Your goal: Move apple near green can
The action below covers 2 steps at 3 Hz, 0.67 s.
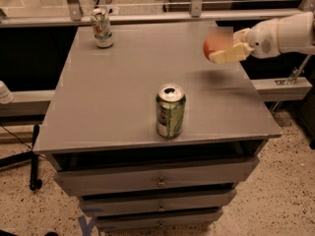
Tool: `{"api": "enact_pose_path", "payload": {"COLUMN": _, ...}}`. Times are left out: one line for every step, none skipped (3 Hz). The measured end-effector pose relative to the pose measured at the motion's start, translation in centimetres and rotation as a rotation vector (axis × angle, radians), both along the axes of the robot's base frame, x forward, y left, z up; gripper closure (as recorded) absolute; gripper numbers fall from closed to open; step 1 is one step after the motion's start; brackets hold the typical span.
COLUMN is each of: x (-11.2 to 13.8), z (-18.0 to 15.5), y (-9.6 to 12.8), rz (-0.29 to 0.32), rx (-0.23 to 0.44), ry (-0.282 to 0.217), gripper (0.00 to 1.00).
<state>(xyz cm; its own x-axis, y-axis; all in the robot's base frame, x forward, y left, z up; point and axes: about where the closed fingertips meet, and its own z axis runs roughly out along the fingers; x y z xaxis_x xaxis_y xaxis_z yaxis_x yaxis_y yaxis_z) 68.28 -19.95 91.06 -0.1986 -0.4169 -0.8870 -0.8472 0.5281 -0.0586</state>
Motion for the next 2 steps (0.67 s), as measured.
{"api": "enact_pose_path", "payload": {"x": -5.6, "z": -1.1, "y": -0.5, "rz": 0.092, "rx": -0.099, "ry": 0.039, "gripper": 1.00}}
{"api": "enact_pose_path", "payload": {"x": -9.9, "z": -2.1, "y": -0.7, "rz": 0.188, "rx": -0.153, "ry": 0.075, "gripper": 1.00}}
